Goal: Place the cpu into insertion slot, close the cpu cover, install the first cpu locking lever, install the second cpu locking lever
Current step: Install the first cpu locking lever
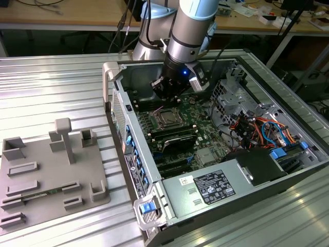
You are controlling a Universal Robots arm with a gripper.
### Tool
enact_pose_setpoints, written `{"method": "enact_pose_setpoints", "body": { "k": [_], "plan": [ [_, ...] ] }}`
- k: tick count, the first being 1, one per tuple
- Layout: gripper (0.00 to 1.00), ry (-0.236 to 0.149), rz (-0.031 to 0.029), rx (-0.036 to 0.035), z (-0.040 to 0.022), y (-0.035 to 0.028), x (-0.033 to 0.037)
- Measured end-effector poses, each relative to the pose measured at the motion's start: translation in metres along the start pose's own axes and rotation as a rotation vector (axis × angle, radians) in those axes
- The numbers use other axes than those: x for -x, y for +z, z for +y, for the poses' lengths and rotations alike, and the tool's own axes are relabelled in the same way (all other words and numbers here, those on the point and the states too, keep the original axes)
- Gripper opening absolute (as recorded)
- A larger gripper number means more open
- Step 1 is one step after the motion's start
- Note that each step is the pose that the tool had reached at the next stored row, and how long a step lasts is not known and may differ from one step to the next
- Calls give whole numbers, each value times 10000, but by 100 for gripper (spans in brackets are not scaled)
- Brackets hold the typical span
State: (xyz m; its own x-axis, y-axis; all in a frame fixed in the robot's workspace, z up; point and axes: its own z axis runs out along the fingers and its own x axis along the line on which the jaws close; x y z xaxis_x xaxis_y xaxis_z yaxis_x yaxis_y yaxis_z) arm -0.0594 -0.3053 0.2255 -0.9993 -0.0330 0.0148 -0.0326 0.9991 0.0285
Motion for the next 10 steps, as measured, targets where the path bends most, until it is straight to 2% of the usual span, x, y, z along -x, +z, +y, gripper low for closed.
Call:
{"method": "enact_pose_setpoints", "body": {
  "k": [10],
  "plan": [
    [11, 1, 0, 0, -4, 40, 75]
  ]
}}
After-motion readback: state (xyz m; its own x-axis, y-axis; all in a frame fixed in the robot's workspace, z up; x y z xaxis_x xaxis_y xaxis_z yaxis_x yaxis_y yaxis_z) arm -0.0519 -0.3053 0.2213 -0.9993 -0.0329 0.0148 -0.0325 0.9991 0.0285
